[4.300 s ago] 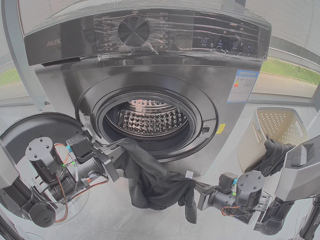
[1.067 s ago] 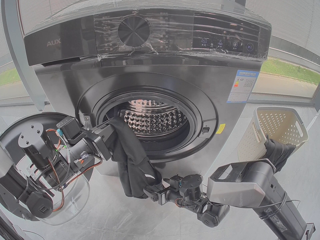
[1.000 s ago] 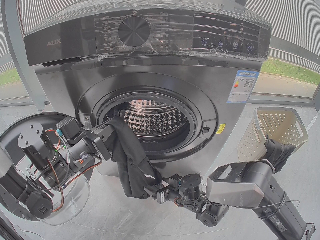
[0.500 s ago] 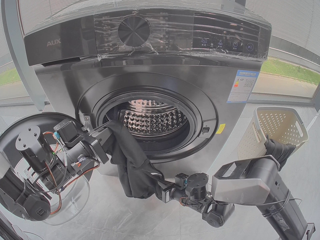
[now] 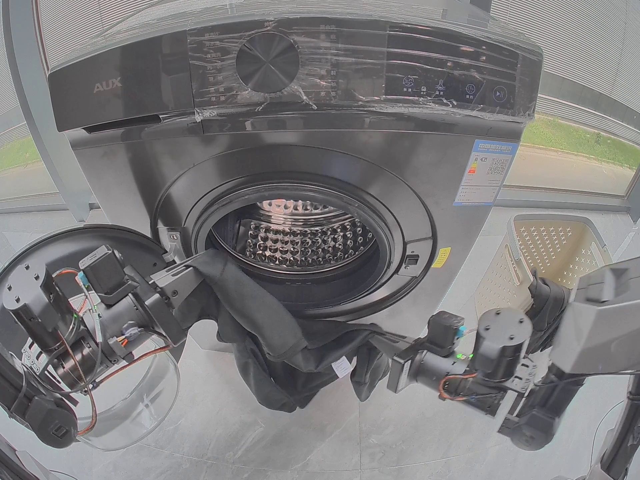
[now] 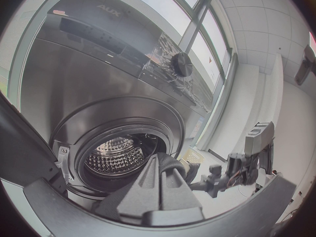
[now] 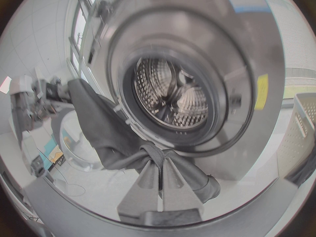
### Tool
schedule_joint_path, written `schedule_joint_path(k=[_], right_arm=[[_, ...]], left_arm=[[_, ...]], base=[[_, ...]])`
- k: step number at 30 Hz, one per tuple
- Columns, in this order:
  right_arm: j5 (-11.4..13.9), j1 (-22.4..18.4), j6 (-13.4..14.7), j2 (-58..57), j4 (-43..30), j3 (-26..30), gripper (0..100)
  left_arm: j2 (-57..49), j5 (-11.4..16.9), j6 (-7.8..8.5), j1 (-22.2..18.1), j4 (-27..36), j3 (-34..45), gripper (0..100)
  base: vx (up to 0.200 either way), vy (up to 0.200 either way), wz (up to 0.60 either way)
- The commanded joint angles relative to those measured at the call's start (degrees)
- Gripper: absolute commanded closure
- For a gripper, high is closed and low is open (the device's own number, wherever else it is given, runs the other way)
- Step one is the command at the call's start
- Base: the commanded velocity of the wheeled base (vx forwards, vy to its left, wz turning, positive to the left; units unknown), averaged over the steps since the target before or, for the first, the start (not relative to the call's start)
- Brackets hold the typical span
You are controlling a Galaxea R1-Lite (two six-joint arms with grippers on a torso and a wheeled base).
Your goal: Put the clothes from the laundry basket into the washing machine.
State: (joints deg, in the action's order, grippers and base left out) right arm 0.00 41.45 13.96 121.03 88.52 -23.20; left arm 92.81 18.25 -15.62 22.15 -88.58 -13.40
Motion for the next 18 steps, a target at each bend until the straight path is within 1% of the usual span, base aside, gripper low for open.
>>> schedule_joint_path(k=[1,3,6,7,8,9,10,11,12,13,15,17,18], right_arm=[[0.0,-1.2,-0.3,-18.6,-0.4,6.9,100],[0.4,-2.2,-0.2,-20.4,-0.4,6.2,100],[0.7,-2.3,0.4,-22.5,-0.2,5.2,100],[0.8,-2.4,0.5,-23.3,-0.1,5.0,100],[0.9,-2.3,0.7,-23.6,0.1,5.1,100],[1.3,-2.4,1.2,-24.1,-0.4,4.9,100],[1.3,-2.4,1.2,-24.1,-0.4,4.9,100],[2.6,-3.2,1.3,-24.2,-0.2,5.0,100],[3.3,-3.6,1.3,-24.1,-0.2,5.0,100],[3.6,-3.7,1.4,-23.9,-0.3,5.0,100],[4.0,-4.2,1.5,-23.7,0.1,5.4,100],[4.1,-4.4,1.5,-23.6,0.1,5.4,100],[5.3,-6.7,1.5,-23.5,0.1,4.9,100]], left_arm=[[-2.5,9.4,-0.73,-9.0,0.1,1.0,100],[-1.5,12.0,-0.56,-11.1,0.0,0.6,100],[-1.1,15.9,-0.47,-14.0,0.0,0.4,100],[-1.0,18.3,-0.47,-15.5,0.0,0.3,100],[-0.8,20.0,-0.47,-16.2,0.0,0.2,100],[-0.2,22.4,-0.56,-17.5,0.0,0.0,100],[-0.2,22.4,-0.56,-17.5,0.0,0.0,100],[0.7,24.7,-0.82,-19.2,-0.1,0.0,100],[1.0,25.8,-1.17,-20.0,-0.1,-0.5,100],[1.4,25.9,-1.7,-20.9,-0.1,-1.7,100],[2.3,25.9,-2.05,-21.6,-0.1,-3.8,100],[2.4,25.8,-2.14,-21.7,-0.1,-4.1,100],[2.6,25.8,-2.14,-22.8,-0.1,-5.3,100]], base=[[0.0,0.0,0.0],[0.0,0.0,0.0],[0.0,0.0,0.0],[0.0,0.0,0.0],[0.0,0.0,0.0],[0.0,0.0,0.0],[0.0,0.0,0.0],[0.0,0.0,0.0],[0.0,0.0,0.0],[0.0,0.0,0.0],[0.0,0.0,0.0],[0.0,0.0,0.0],[0.0,0.0,0.0]])
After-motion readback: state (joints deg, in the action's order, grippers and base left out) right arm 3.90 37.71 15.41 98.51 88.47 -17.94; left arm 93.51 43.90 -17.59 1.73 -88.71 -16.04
